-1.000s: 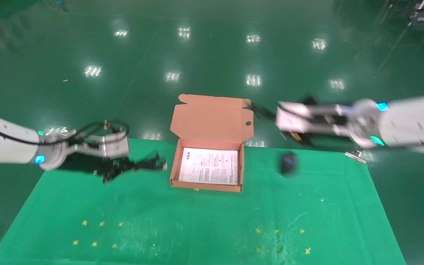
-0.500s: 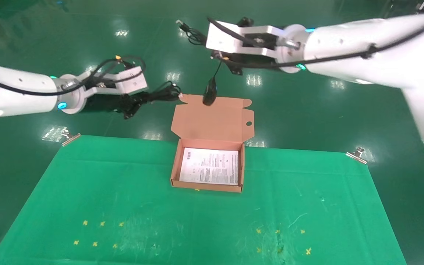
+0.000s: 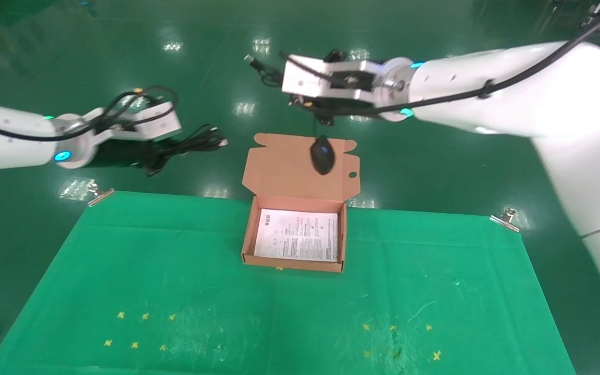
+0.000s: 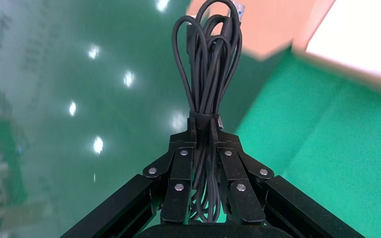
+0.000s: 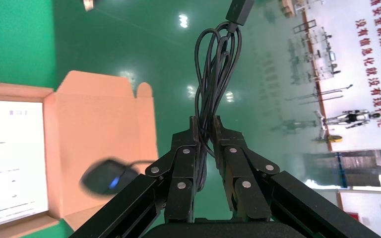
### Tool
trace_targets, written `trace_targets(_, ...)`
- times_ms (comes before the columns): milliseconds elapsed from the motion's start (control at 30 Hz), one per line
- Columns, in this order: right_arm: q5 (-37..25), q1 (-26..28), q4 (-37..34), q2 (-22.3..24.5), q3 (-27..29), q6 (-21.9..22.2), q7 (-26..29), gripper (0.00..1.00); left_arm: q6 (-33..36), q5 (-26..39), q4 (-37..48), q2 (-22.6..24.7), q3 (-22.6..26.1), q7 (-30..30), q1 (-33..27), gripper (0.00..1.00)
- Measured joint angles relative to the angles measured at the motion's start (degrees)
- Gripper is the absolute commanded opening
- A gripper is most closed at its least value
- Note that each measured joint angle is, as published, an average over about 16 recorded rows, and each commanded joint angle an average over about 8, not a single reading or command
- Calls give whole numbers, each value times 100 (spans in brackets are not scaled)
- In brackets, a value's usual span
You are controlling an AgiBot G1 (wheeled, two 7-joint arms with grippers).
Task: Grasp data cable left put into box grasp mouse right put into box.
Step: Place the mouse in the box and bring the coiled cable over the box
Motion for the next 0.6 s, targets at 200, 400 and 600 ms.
trace_targets(200, 253, -84, -117, -100, -448, 267, 1, 0, 103, 320, -64, -231, 90, -454, -7, 0)
trace_targets(400, 706, -162, -125, -149, -1111, 586, 117, 0, 170, 573, -308, -414, 147, -900, 31, 0)
trace_targets(600, 1160, -251, -119, -159, -1830, 896, 420, 0, 207, 728, -617, -532, 175, -1220, 107, 0)
